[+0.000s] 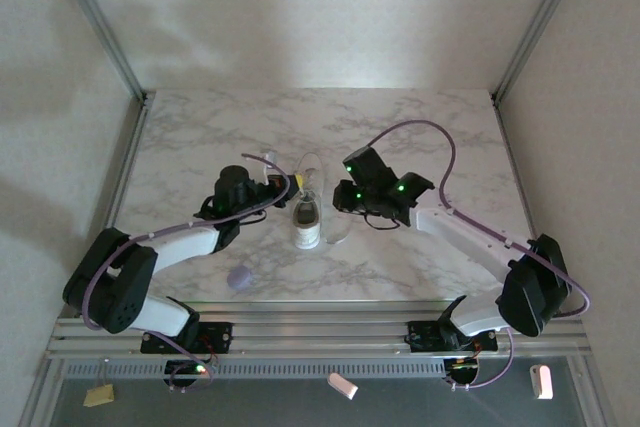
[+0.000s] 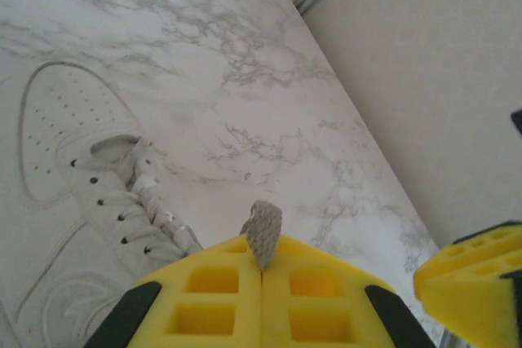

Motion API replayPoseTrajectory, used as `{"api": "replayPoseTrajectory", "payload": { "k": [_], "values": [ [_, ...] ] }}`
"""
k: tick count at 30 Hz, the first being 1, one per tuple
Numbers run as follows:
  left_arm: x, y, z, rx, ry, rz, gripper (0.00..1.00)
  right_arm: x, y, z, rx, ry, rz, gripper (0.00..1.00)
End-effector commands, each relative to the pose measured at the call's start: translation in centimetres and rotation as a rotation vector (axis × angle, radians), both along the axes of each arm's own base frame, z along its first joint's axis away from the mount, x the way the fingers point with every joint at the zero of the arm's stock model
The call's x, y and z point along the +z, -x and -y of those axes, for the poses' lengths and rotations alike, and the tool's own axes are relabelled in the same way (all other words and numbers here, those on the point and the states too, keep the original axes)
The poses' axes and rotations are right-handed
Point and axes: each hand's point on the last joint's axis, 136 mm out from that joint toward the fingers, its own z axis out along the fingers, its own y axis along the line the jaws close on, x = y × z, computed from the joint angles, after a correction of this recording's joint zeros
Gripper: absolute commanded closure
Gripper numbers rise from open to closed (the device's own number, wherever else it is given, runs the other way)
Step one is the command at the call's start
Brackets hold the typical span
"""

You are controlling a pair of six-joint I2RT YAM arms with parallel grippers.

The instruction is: Tie the shoes

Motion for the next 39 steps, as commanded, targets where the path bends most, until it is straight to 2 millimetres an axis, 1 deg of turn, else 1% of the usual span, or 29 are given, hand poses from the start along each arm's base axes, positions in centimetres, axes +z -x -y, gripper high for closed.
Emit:
{"api": "replayPoseTrajectory", "payload": {
  "k": [1,4,7,11,14,16,21,26,34,39],
  "values": [
    [2.4,0.0,-0.4,0.057,0.099,0.028,1.00,-0.7,-0.4,-2.2,-0.099,-0.130,-0.038,0.75],
    [2.7,0.1,-0.4,0.061,0.103,0.034,1.00,-0.9,-0.8,-3.6,-0.099,-0.179,-0.050,0.71],
    [2.7,0.1,-0.4,0.058,0.091,0.036,1.00,-1.9,-1.3,-4.5,-0.088,-0.145,-0.086,0.72],
    [2.8,0.3,-0.4,0.055,0.085,0.043,1.00,-3.2,-1.6,-5.9,-0.064,-0.155,-0.118,0.73],
    [2.9,0.4,-0.5,0.057,0.086,0.048,1.00,-3.5,-1.8,-6.6,-0.047,-0.157,-0.129,0.73],
    [3.0,0.4,-0.5,0.055,0.084,0.050,1.00,-3.4,-1.9,-6.9,-0.039,-0.166,-0.122,0.73],
    [3.0,0.5,-0.5,0.053,0.075,0.054,1.00,-2.7,-2.1,-6.8,-0.049,-0.174,-0.086,0.73],
    [2.8,0.6,-0.4,0.046,0.074,0.052,1.00,-2.5,-2.2,-6.4,-0.069,-0.178,-0.070,0.71],
    [2.7,0.7,-0.3,0.038,0.073,0.052,1.00,-3.0,-2.7,-6.9,-0.065,-0.153,-0.077,0.69],
    [2.6,0.7,-0.1,0.032,0.073,0.051,1.00,-4.0,-3.0,-6.9,-0.074,-0.118,-0.097,0.72]
  ]
}}
